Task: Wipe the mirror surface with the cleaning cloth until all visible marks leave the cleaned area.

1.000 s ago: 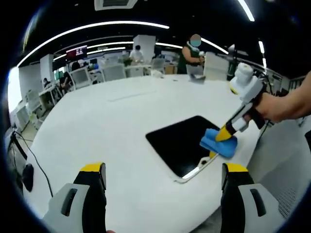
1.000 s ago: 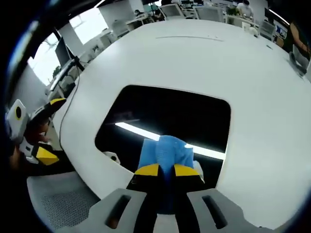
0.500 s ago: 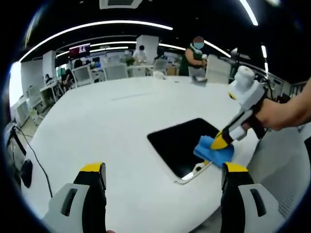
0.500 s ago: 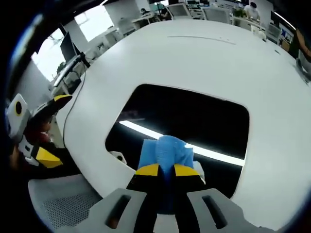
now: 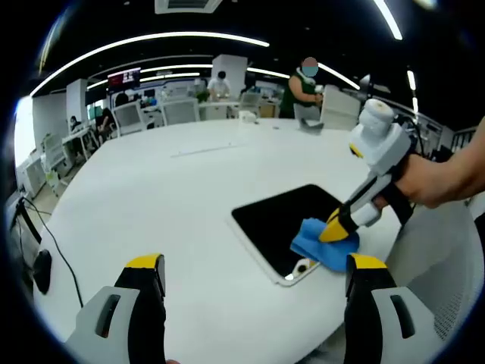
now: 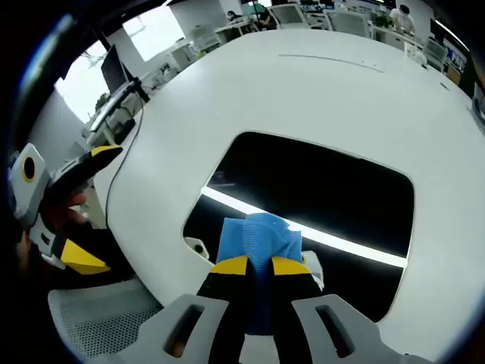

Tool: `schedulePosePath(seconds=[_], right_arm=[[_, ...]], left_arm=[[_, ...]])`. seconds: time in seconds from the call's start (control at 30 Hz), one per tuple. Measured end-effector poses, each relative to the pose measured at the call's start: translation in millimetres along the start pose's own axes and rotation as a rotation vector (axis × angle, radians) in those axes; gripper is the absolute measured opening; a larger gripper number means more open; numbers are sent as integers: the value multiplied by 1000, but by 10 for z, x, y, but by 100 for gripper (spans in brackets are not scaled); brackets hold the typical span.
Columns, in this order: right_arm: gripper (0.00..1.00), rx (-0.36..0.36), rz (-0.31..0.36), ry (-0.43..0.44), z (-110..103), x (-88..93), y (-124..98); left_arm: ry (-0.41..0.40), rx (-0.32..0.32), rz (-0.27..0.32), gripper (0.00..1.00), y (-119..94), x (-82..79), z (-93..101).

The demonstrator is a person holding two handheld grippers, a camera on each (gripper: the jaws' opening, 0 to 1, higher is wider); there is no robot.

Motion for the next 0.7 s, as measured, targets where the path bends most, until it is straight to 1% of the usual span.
schedulePosePath(seconds=[0.17,0.33,0.7], right_arm=[[4,-1,5,-49,-107,-25,23],[4,-2,10,-35,-145,-47,37],[4,-10,27,-43,-225,-83,58]], left_arm=[[-4,2,-2,100,-1,13,4],[-10,0,-1,100,0,20,-12],[-10,-2,-5,100,4,18,-71]])
Point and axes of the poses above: the point that each gripper's makers call its tool centre point, and the gripper's own axes: y roughly forward along the fingers, z roughly to its right, x roughly out of its underside, the point moved 3 cm from there along -y, roughly backward along the fingers, and after that the axes turned 10 degrees about x, right-handed, at the moved point
